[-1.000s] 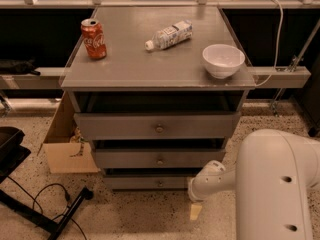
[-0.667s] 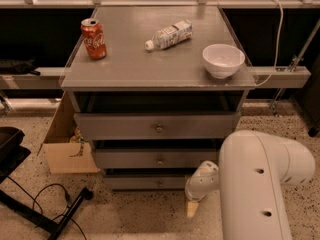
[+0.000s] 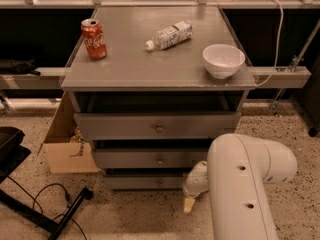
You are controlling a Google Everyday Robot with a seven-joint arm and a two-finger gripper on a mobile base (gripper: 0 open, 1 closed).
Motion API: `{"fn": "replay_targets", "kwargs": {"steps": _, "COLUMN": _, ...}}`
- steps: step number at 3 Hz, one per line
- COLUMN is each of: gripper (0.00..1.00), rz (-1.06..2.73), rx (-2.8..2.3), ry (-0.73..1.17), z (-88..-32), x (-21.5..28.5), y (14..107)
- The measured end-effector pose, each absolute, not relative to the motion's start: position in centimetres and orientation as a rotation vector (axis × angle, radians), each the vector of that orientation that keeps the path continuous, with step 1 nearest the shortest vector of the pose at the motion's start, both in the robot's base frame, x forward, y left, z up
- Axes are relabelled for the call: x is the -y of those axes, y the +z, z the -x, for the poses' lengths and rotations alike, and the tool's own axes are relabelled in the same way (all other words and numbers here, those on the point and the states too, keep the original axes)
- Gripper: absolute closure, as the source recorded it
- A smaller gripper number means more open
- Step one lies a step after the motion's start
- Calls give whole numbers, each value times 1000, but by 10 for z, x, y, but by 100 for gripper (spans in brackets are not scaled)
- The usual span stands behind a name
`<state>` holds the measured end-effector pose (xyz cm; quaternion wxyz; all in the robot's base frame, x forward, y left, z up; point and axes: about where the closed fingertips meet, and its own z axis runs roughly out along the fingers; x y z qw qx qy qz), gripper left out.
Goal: Open bottom drawer
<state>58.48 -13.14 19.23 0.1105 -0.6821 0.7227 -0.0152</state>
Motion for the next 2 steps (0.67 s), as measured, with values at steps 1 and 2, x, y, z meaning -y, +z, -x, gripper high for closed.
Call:
{"fn": "replay_targets", "kwargs": {"steps": 1, "gripper": 0, "rz": 1977, "rx": -2127, "ry": -67, "z": -602, "x": 126, "y": 180}}
{"fn": "replay_targets", "kwargs": {"steps": 2, "gripper": 3, "rz": 1960, "rx": -2123, "ry": -79, "z": -619, "x": 114, "y": 167}}
